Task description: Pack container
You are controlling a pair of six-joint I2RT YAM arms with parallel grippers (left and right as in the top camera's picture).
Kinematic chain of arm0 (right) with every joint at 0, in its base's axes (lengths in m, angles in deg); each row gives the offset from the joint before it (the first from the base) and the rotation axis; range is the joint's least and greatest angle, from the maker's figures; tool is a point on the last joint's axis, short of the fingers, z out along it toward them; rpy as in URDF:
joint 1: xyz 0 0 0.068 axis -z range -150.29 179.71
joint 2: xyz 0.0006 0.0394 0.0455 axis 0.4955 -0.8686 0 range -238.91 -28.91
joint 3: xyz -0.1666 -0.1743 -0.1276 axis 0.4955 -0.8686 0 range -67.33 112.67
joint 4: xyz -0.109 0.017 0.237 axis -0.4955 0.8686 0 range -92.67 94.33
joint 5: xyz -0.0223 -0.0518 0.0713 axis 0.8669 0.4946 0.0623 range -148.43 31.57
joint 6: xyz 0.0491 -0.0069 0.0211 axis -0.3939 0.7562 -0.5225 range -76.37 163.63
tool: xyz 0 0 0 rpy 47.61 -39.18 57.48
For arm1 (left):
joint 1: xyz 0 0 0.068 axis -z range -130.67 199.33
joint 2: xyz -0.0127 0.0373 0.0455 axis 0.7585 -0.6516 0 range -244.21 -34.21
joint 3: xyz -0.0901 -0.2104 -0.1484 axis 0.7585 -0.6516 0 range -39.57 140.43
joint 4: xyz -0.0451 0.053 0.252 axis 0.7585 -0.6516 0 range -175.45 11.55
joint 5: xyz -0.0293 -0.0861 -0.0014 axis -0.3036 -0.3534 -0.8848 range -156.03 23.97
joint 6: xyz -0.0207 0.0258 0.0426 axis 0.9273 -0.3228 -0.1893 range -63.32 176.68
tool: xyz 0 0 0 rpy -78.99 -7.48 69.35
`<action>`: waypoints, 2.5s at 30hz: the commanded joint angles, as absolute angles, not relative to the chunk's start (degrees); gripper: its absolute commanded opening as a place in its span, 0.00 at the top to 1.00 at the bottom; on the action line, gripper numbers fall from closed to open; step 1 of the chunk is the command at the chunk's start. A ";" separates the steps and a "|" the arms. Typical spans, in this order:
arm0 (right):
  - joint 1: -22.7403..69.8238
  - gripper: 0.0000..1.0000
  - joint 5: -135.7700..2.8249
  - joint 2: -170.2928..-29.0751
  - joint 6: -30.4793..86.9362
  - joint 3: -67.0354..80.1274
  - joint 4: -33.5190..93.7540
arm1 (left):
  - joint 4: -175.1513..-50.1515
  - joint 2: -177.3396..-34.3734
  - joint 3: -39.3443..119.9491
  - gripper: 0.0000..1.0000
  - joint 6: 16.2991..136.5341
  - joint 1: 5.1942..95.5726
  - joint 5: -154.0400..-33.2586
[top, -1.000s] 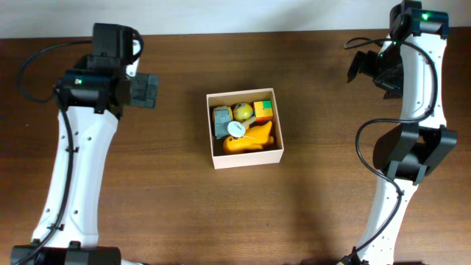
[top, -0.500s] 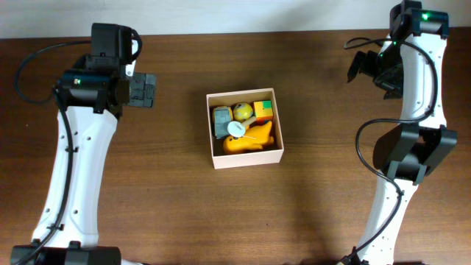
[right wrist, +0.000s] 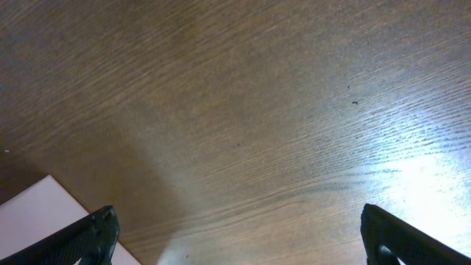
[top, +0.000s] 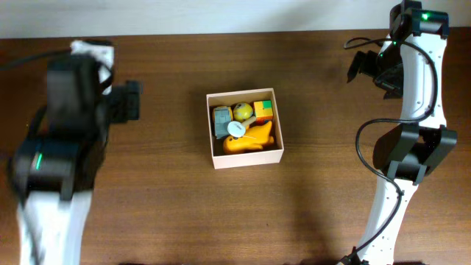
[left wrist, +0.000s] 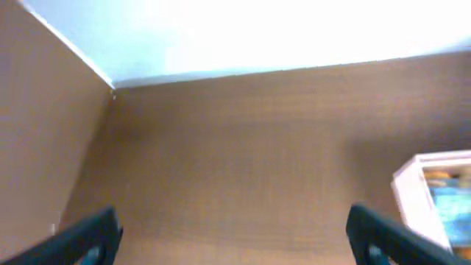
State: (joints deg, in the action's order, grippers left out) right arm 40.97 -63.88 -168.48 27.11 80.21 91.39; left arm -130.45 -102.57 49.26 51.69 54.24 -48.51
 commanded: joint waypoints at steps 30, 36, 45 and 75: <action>41.37 0.01 -64.19 -168.43 26.61 81.11 91.37 | -78.63 -41.56 -31.45 0.01 52.12 48.41 -68.86; 41.37 0.01 -64.19 -168.43 26.61 81.11 91.37 | -78.43 -35.82 -36.74 0.01 52.10 48.41 -68.86; 41.37 0.01 -64.19 -168.43 26.61 81.11 91.37 | -83.11 -34.48 -39.06 0.01 51.88 48.41 -67.62; 41.17 0.01 -64.19 -168.48 26.61 81.11 91.37 | -83.11 -34.50 -39.06 0.01 51.93 48.43 -67.36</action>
